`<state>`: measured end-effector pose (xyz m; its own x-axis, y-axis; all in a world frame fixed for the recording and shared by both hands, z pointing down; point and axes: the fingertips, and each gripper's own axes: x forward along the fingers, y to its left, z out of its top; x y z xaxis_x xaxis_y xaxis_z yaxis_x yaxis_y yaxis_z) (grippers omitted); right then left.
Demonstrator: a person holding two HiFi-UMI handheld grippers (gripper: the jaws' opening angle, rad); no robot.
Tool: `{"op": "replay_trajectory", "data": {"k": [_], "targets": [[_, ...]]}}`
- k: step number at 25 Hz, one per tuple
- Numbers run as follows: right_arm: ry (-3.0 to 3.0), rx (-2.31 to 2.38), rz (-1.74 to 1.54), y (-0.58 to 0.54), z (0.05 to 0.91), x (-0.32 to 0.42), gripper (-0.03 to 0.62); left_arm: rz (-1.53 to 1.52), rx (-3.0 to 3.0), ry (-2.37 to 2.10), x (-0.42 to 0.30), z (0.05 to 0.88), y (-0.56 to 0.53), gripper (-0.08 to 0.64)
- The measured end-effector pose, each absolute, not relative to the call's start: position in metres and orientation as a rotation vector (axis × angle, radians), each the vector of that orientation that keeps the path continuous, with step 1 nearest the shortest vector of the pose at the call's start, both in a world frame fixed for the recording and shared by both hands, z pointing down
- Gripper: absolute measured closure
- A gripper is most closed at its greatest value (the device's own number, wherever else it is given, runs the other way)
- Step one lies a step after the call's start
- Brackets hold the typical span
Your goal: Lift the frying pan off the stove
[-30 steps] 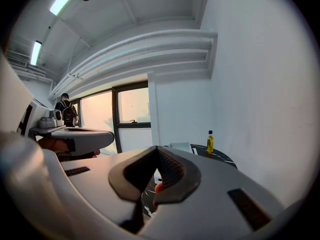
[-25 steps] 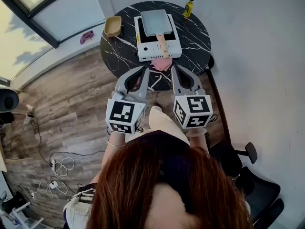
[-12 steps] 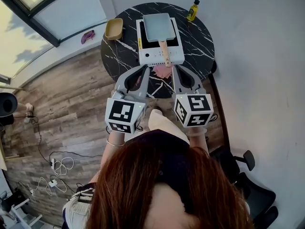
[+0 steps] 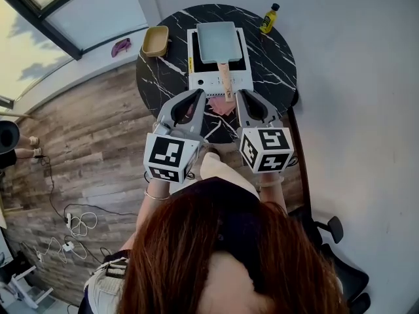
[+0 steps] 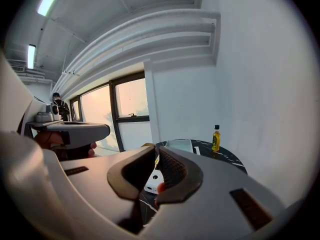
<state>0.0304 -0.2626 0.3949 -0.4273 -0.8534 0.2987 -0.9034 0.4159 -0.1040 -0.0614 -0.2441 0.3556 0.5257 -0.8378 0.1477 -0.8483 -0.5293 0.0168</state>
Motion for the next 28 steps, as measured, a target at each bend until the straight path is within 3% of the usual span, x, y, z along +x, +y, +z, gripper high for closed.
{"op": "replay_trajectory", "data": {"k": [28], "targets": [[-2.419,1.331,0.636,-0.351,0.469,0.030,0.469,0.243,2.524,-1.516,-0.055,0.397,-0.318,0.548]]}}
